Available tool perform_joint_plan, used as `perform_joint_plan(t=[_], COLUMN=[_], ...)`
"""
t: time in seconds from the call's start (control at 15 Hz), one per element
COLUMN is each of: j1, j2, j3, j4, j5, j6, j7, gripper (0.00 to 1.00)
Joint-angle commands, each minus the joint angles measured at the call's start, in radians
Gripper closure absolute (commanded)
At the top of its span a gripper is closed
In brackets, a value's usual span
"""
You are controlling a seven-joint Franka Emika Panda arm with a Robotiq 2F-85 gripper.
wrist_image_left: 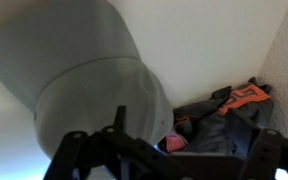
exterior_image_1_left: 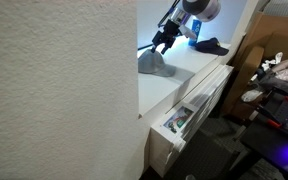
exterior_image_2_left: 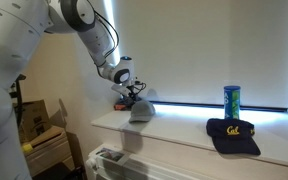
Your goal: Move the grey cap to the right and then back to the left
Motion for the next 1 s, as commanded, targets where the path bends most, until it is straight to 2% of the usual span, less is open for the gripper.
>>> perform_joint_plan(t=[0.0, 0.07, 0.27, 0.4, 0.47, 0.53, 0.67, 0.8, 0.93], j1=[-0.005, 0.029, 0.079, 0.147, 0.087, 0.115, 0.135, 0.193, 0.276], j2=[0.007, 0.006, 0.059, 0.085, 0.038, 0.051, 0.069, 0.051, 0.046], j3=[0.008, -0.024, -0.064, -0.151, -0.083, -0.115, -0.137, -0.235, -0.369], j4=[0.004, 0.003, 0.049, 0.068, 0.020, 0.030, 0.043, 0.019, 0.006], j5=[-0.011, -0.045, -0.110, -0.171, -0.161, -0.178, -0.184, -0.183, -0.157], j6=[0.004, 0.065, 0.275, 0.382, 0.309, 0.346, 0.369, 0.384, 0.424], j7=[0.009, 0.028, 0.059, 0.121, 0.106, 0.127, 0.134, 0.184, 0.218], gripper=[0.00, 0.00, 0.00, 0.00, 0.00, 0.00, 0.00, 0.00, 0.00])
